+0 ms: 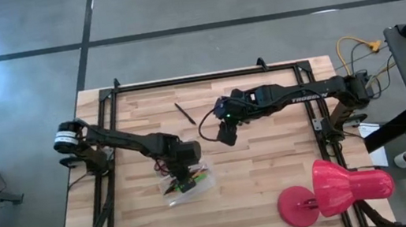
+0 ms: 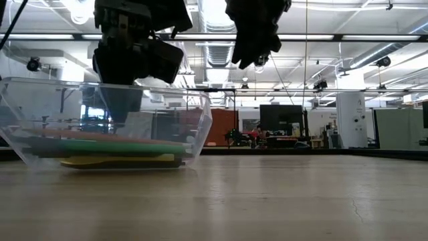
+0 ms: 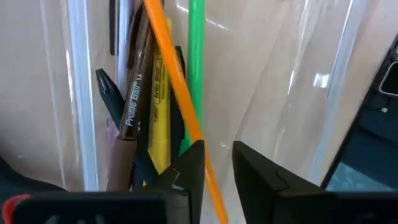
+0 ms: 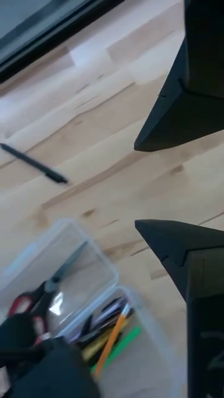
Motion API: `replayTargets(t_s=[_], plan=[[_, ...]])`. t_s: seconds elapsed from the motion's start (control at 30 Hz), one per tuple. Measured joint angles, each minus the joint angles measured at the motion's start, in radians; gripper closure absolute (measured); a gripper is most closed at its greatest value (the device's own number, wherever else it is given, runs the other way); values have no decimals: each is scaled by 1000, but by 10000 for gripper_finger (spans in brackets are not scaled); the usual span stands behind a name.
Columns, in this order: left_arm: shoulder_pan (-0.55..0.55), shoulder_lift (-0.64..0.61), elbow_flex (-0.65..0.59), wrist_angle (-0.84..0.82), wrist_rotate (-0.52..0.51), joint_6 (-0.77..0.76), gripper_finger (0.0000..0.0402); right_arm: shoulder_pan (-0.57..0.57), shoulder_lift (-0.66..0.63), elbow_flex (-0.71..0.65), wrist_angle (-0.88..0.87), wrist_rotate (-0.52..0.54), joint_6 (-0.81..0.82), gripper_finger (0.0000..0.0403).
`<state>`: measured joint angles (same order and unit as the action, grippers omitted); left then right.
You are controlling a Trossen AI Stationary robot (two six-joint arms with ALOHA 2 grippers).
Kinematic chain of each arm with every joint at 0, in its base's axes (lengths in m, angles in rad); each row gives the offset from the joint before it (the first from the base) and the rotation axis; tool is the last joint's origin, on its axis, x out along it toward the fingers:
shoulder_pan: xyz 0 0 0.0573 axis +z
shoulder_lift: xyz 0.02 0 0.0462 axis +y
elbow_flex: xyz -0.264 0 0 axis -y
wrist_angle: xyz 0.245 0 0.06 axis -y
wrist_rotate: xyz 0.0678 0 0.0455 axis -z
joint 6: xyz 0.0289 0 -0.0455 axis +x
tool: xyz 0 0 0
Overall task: Pick & place school supplies into a supply box
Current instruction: Put the black pen into the stationery box
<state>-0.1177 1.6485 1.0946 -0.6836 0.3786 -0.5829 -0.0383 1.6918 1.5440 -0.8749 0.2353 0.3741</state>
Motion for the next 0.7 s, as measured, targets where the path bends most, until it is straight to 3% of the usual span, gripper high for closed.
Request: replayTargets(t_s=[0.13,0.43,0.7], plan=[[0,-37,0,-12,-81,-2,332,-2,13,0,62,0,-23,220],[-51,-334,-2,-41,-448,-132,331,-78,98,0,133,-99,-7,220],[-122,-564,-3,-37,-776,-276,331,-150,263,50,225,-181,27,220]])
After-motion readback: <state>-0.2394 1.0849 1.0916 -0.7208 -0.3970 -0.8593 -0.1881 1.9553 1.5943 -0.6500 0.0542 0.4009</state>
